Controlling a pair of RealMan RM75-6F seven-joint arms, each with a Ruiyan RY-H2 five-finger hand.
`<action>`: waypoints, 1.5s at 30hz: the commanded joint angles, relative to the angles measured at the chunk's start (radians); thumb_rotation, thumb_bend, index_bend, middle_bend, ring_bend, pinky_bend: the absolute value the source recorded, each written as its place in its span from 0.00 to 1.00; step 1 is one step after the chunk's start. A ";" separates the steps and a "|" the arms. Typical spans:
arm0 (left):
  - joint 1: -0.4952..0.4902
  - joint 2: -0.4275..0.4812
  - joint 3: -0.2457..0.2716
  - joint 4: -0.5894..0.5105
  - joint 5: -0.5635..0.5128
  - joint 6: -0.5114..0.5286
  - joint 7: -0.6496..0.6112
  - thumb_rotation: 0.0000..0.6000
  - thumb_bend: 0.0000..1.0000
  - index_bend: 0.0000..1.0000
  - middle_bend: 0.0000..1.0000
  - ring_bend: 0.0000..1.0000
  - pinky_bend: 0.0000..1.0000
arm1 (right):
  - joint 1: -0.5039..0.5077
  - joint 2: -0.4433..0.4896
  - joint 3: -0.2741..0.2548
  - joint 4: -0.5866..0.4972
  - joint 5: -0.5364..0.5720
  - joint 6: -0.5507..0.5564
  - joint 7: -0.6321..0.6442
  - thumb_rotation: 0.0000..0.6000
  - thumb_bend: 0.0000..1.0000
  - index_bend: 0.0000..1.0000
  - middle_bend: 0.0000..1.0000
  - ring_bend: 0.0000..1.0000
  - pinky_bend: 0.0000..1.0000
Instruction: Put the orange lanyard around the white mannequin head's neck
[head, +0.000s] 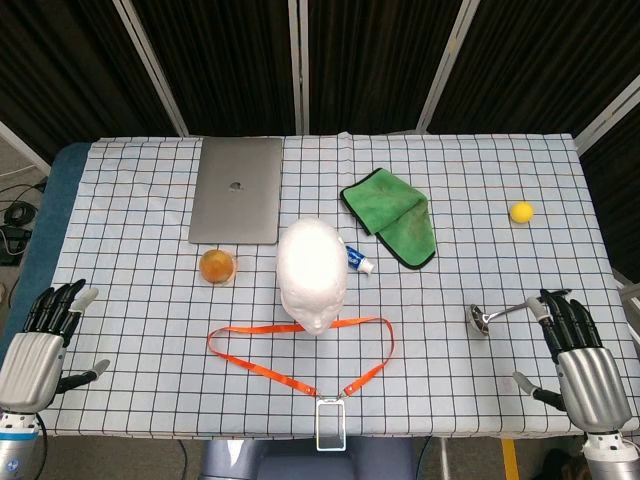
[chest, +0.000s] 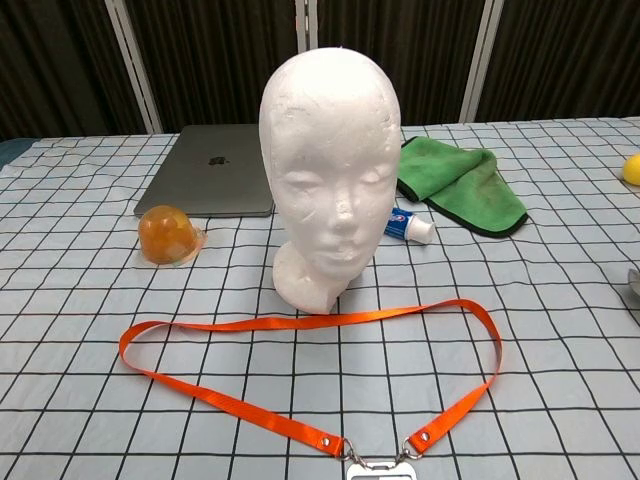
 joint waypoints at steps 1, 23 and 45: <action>0.000 0.000 0.000 0.001 -0.002 -0.002 0.000 1.00 0.06 0.00 0.00 0.00 0.00 | 0.001 -0.001 -0.001 -0.001 0.001 -0.003 -0.001 1.00 0.00 0.01 0.00 0.00 0.00; -0.037 -0.061 -0.041 0.051 -0.094 -0.071 0.054 1.00 0.07 0.00 0.00 0.00 0.00 | 0.363 -0.191 0.125 0.100 0.343 -0.604 -0.002 1.00 0.19 0.42 0.00 0.00 0.00; -0.068 -0.092 -0.067 0.088 -0.190 -0.131 0.080 1.00 0.08 0.00 0.00 0.00 0.00 | 0.564 -0.548 0.156 0.305 0.624 -0.682 -0.389 1.00 0.27 0.48 0.00 0.00 0.00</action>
